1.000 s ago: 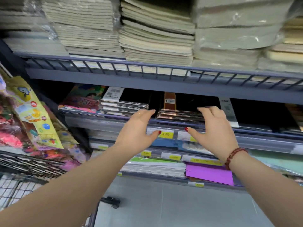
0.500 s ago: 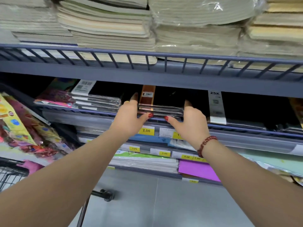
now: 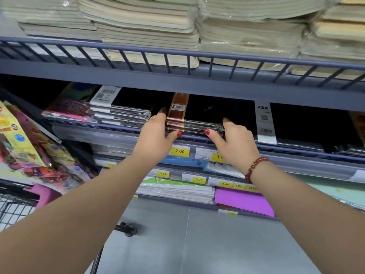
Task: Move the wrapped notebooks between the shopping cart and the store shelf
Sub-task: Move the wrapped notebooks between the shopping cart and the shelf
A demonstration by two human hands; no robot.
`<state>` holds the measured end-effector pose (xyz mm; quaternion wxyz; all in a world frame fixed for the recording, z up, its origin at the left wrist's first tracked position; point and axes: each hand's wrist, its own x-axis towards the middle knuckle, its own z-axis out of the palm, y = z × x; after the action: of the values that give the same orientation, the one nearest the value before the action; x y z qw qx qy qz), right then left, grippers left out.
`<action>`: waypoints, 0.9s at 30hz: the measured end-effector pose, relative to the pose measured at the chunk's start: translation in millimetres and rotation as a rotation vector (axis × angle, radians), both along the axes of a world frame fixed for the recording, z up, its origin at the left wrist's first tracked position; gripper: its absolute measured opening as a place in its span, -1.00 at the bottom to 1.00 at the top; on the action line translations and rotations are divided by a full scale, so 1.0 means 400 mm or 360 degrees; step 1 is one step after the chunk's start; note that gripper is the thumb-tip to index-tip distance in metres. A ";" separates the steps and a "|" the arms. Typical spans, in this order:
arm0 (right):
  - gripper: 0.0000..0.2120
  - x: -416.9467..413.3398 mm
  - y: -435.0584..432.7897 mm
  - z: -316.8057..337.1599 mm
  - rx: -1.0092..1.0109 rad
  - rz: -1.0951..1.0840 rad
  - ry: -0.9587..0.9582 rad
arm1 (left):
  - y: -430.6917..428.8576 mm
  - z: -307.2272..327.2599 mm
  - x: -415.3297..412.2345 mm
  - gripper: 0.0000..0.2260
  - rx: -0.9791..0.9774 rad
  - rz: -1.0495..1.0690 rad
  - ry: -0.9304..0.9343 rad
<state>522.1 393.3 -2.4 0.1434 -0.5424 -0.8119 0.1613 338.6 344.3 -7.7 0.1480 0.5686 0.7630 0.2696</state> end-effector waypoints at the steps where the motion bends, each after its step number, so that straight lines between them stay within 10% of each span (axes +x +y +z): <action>1: -0.47 -0.001 0.001 0.001 0.0014 0.0004 -0.0031 | 0.000 0.000 0.000 -0.69 0.0006 -0.0008 0.0006; 19: -0.64 -0.002 -0.010 0.005 -0.0008 -0.0048 -0.0052 | -0.006 0.027 -0.013 -0.80 -0.0046 -0.0087 0.0041; 27: -0.38 0.148 -0.073 0.105 0.0052 0.0017 -0.0570 | -0.118 0.114 0.001 -0.43 -0.0224 -0.0196 0.0048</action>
<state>581.2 364.0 39.6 0.0045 -0.5558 -0.8298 0.0497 339.1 297.2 37.7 0.1925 0.6066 0.7457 0.1972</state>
